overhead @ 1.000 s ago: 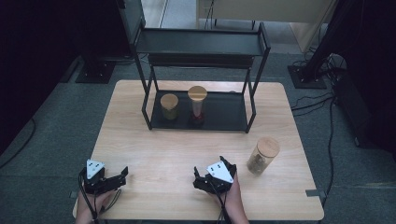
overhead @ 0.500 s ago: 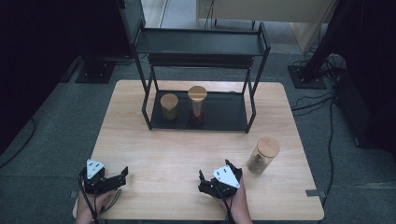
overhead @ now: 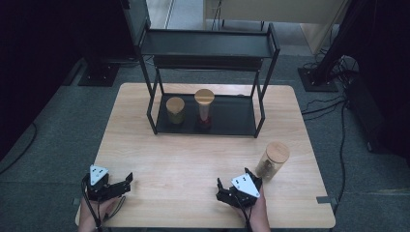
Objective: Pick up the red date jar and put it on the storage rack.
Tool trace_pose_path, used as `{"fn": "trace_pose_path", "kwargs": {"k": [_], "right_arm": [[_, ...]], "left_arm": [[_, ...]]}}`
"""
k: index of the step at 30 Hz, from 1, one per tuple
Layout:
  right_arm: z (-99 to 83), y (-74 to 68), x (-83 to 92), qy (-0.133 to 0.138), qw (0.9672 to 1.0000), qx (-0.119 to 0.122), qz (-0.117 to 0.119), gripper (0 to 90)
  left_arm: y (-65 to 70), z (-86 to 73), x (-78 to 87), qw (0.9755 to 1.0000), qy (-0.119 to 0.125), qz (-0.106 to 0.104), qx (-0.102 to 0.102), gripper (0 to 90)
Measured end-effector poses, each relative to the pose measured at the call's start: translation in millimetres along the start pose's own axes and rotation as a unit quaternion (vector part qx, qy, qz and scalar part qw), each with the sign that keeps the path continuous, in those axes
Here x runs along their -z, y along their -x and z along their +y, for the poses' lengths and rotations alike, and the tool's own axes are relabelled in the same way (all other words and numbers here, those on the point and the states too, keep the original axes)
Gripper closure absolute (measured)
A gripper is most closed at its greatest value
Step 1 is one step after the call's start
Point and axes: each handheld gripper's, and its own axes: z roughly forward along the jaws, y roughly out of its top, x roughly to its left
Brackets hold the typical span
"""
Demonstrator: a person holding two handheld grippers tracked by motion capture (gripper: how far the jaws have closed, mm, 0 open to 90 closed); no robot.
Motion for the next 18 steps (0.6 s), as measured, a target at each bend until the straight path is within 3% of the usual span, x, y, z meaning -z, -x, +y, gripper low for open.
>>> {"fn": "trace_pose_path", "kwargs": {"k": [18], "right_arm": [[-12.1, 31.6, 16.9, 0.001, 0.9998, -0.008, -0.017, 0.0]], "left_arm": [[-0.1, 0.0, 0.0, 1.0, 0.0, -0.001, 0.0, 1.2]]}}
